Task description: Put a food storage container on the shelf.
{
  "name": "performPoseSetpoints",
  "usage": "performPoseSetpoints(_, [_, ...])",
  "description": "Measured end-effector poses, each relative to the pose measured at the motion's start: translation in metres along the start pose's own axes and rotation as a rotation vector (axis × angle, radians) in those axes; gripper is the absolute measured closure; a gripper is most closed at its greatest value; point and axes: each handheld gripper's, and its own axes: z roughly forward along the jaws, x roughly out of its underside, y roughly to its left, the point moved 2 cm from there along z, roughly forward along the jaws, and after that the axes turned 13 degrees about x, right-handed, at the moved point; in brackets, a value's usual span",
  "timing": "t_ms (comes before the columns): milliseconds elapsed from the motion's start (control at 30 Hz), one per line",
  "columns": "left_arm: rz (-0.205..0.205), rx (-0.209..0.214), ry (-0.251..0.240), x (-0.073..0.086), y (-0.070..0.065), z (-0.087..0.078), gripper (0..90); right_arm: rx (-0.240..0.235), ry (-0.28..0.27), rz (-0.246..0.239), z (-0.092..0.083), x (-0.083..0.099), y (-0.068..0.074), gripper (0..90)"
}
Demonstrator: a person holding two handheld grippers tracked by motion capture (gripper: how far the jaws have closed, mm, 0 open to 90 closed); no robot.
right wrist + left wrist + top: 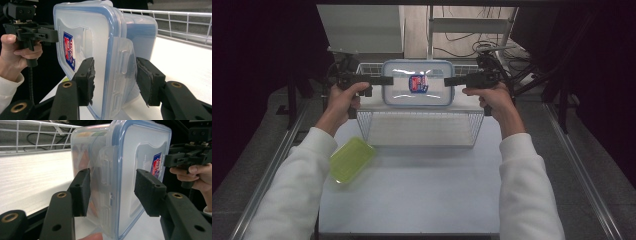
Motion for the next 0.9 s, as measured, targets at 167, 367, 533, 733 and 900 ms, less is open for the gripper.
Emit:
performPoseSetpoints(167, [-0.055, 0.023, -0.017, -0.003, 0.009, 0.001, 50.1, -0.009, -0.003, 0.076, 0.007, -0.002, -0.009, 48.7])
performPoseSetpoints(367, [-0.113, 0.027, -0.03, -0.008, 0.018, 0.004, 49.9, -0.005, -0.009, 0.161, 0.014, -0.005, -0.014, 47.8])
performPoseSetpoints(533, [-0.168, 0.044, -0.047, -0.011, 0.027, 0.007, 49.6, -0.009, -0.003, 0.238, 0.019, -0.006, -0.019, 47.5])
performPoseSetpoints(733, [-0.215, 0.058, -0.074, -0.013, 0.036, 0.011, 49.1, 0.007, 0.023, 0.303, 0.022, -0.008, -0.022, 46.7])
performPoseSetpoints(900, [-0.243, 0.058, -0.092, -0.013, 0.042, 0.014, 48.1, 0.024, 0.031, 0.354, 0.026, -0.009, -0.024, 46.2])
